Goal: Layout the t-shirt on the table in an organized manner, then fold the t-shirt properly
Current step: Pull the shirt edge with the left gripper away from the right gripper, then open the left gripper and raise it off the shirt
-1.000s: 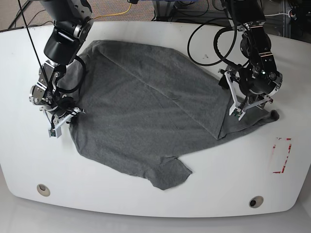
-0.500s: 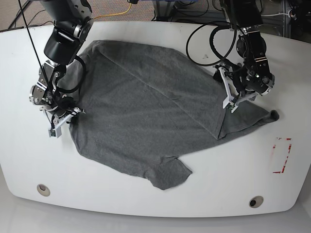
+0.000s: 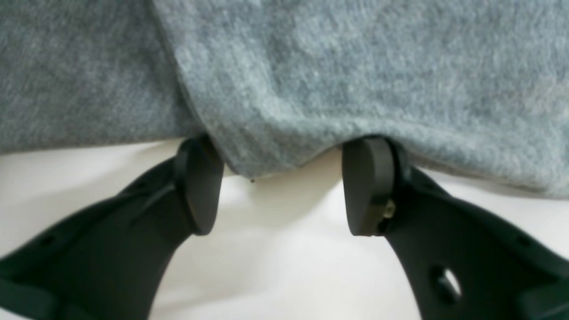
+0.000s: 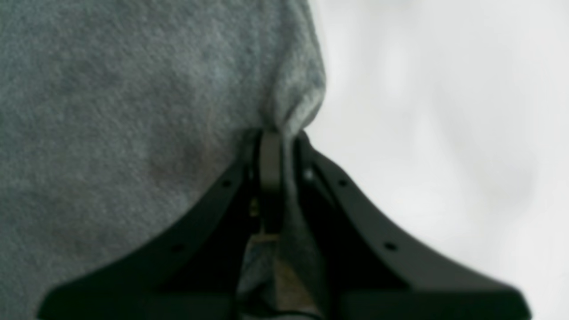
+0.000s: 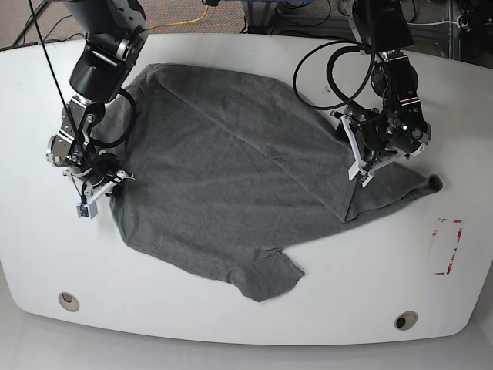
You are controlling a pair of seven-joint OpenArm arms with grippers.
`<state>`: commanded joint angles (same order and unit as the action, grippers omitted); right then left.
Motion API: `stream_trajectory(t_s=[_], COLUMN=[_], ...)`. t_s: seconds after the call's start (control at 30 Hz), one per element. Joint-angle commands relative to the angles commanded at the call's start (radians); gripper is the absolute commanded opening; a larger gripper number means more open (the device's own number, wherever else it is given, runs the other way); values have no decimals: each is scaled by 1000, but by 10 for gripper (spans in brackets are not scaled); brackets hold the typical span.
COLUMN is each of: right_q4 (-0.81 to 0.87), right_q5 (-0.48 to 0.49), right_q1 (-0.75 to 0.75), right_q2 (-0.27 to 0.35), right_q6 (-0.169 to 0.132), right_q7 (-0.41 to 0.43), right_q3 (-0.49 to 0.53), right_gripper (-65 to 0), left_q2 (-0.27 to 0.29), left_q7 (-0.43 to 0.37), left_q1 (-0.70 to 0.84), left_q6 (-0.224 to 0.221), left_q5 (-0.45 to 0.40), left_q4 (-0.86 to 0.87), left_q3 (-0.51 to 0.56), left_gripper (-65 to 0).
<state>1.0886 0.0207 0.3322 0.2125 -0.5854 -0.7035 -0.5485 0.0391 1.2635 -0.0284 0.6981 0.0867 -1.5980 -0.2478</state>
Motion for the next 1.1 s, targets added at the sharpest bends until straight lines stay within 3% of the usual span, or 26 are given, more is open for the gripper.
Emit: stream_trajectory(t_s=[0.17,0.4,0.73,1.1], right_q4=[0,0,0,0], right_q5=[0,0,0,0], right_q1=[0,0,2,3], right_q2=[0,0,0,-2], right_q6=[0,0,0,0], right_q7=[0,0,0,0], right_q3=[0,0,0,0], right_gripper=[-609,-609,-609,-609], left_q2=[2,2,-8,-103], left_q7=[0,17,133,133], left_q1=[-6,0,75,272], left_q6=[0,0,0,0], left_q5=[-2,-2,-2,3], left_q4=[0,-87,-305,-388], left_q3=[0,0,-3,-8], left_gripper=[-650,-646,-646,-646])
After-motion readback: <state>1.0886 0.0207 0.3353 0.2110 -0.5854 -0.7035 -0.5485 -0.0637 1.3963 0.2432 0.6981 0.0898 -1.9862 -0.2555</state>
